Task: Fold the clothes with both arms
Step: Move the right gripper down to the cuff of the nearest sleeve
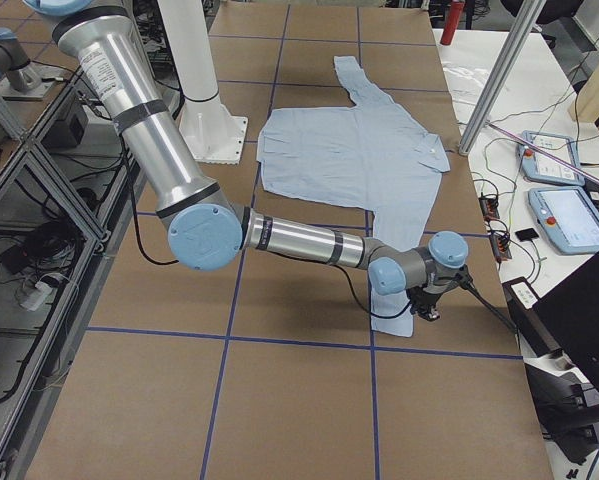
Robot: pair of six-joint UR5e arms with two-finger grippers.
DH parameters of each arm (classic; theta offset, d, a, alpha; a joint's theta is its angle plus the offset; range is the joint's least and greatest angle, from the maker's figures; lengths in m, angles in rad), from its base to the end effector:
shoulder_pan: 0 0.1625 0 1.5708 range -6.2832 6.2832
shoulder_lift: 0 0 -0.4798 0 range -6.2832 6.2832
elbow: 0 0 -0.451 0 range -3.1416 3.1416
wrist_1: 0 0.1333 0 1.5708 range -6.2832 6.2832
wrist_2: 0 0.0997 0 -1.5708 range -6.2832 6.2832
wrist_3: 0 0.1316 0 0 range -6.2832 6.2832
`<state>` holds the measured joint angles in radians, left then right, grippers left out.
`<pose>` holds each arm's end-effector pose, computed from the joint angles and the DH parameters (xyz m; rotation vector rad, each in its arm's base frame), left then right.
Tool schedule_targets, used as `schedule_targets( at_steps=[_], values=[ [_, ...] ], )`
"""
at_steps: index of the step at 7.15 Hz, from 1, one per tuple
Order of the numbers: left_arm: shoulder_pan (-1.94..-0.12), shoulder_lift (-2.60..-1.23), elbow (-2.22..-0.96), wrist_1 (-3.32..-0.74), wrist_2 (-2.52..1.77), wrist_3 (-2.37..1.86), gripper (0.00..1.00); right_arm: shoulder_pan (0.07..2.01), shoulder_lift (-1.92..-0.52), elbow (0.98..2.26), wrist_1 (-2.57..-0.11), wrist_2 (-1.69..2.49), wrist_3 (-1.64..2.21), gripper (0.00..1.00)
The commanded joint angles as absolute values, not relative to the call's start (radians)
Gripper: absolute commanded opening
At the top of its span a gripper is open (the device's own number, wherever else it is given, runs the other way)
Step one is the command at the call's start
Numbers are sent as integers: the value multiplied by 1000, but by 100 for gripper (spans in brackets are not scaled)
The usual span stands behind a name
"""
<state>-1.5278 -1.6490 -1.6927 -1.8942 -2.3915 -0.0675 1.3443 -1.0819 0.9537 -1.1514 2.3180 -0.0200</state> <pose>-0.0107 -0.6117 0.5790 0.4483 0.8271 0.1920 -0.1360 -0.7854 0.7076 0.2005 -0.7701 -0.3422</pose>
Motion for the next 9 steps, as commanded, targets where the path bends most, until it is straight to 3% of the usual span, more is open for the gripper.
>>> schedule_targets(
  at_steps=[1,2,3,5,6,9],
  values=[
    [-1528,-1649,-1686,-1893,-2391,-66,100,1344,-1113,1028,-1169,2336,71,0],
    [-1528,-1648,-1686,-1893,-2391,-66,100,1339,-1117,1025,-1166,2312,43,12],
    [-1528,-1647,-1687,-1893,-2391,-67,100,1338,-1127,1003,-1117,2269,-39,57],
    [-1528,-1649,-1687,-1894,-2391,-66,100,1338,-1131,854,-950,2278,-116,84],
    [-1528,-1649,-1689,-1894,-2391,-66,100,1338,-1126,800,-887,2279,-117,95],
    [-1528,-1649,-1693,-1894,-2393,-66,100,1327,-1063,718,-891,2276,-101,93]
  ],
)
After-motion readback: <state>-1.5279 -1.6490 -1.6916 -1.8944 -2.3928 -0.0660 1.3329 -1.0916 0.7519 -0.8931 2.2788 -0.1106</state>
